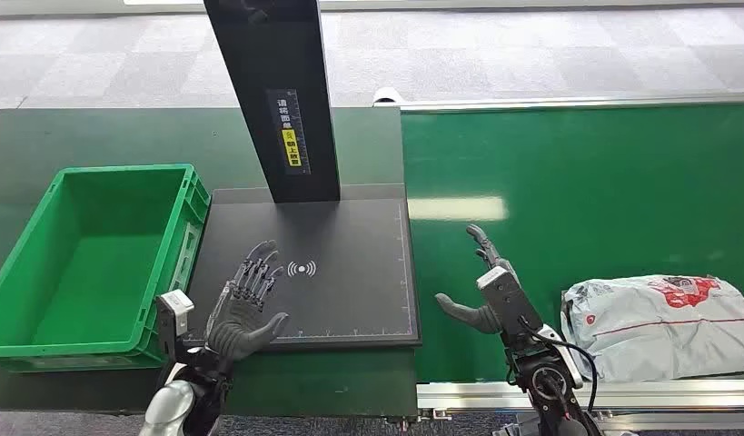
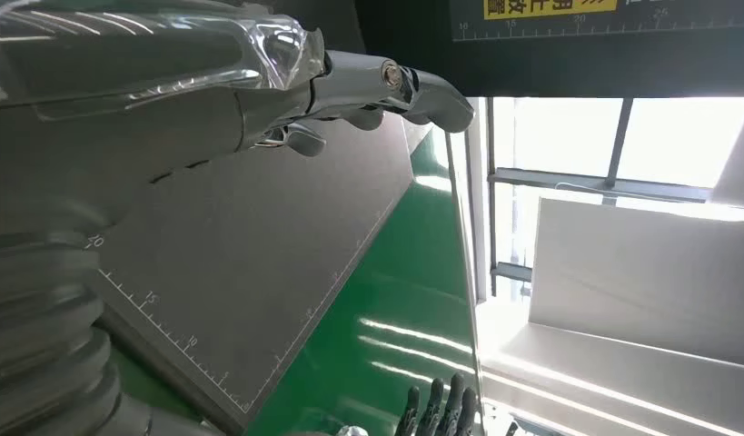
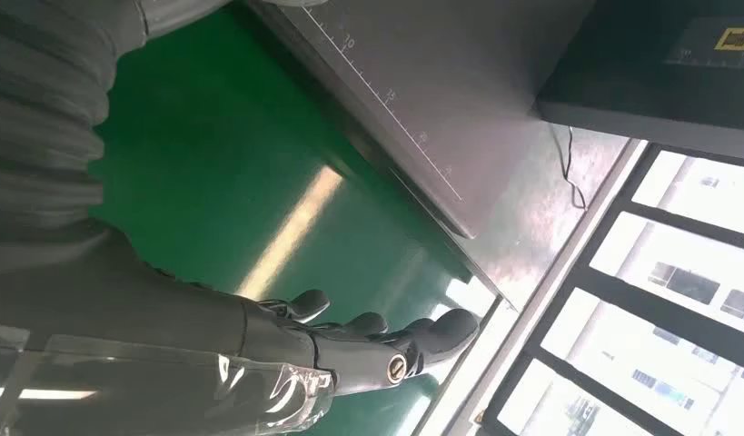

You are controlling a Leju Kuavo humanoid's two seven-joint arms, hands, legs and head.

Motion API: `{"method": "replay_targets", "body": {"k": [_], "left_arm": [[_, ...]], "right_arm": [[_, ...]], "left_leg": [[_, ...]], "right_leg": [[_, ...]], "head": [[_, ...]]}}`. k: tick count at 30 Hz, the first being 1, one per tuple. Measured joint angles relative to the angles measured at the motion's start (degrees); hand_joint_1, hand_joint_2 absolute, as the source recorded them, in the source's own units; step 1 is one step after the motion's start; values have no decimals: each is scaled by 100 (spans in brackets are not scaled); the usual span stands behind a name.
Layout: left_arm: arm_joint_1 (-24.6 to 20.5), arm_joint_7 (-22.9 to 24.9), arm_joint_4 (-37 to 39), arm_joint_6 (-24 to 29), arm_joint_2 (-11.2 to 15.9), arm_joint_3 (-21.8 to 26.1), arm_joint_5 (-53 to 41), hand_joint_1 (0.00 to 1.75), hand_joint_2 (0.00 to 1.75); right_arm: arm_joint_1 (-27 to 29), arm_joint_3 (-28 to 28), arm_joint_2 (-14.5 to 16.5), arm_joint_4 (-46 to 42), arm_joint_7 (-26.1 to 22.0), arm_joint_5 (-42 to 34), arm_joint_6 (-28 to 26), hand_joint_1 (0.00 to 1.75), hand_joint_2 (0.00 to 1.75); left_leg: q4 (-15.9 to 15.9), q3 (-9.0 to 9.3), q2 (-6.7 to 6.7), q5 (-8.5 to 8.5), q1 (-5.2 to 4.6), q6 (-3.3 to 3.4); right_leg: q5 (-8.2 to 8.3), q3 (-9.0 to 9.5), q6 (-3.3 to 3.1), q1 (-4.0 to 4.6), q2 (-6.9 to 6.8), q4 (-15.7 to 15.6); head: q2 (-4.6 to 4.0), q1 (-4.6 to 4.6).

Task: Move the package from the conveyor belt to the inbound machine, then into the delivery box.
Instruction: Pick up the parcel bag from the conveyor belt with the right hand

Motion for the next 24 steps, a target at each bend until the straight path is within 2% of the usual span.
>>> {"method": "replay_targets", "body": {"k": [4, 11, 16, 20, 24], "left_arm": [[0, 0, 0, 1, 0, 0, 0, 0, 175], [28, 80, -57, -7, 2, 9, 0, 0, 175], [43, 127, -110, -7, 2, 27, 1, 0, 175], [100, 180, -194, -27, 2, 52, 2, 0, 175], [147, 267, -305, -50, 1, 69, 0, 0, 175]], "right_arm": [[0, -5, -3, -2, 60, 281, -265, 0, 175], [-63, -305, -134, 35, 612, 1830, -1519, 0, 175], [-109, -568, -213, 97, 802, 2395, -1686, 0, 175], [-122, -819, -279, 155, 1267, 3376, -1886, 0, 175], [-147, -1255, -331, 264, 1720, 4104, -1803, 0, 175]], "left_leg": [[0, 0, 0, 0, 0, 0], [0, -1, -3, 0, -1, 0], [1, 0, -3, 0, -1, 0], [0, 0, -4, 0, 0, 0], [0, -1, -4, 0, -1, 0]], "right_leg": [[0, 0, 0, 0, 0, 0], [0, 3, 0, -1, -1, 0], [0, 3, 0, -1, -1, 0], [0, 3, 0, -1, -2, 0], [0, 3, 0, -2, -2, 0]], "head": [[0, -1], [0, 0], [0, -2], [0, -1], [0, -1]]}}
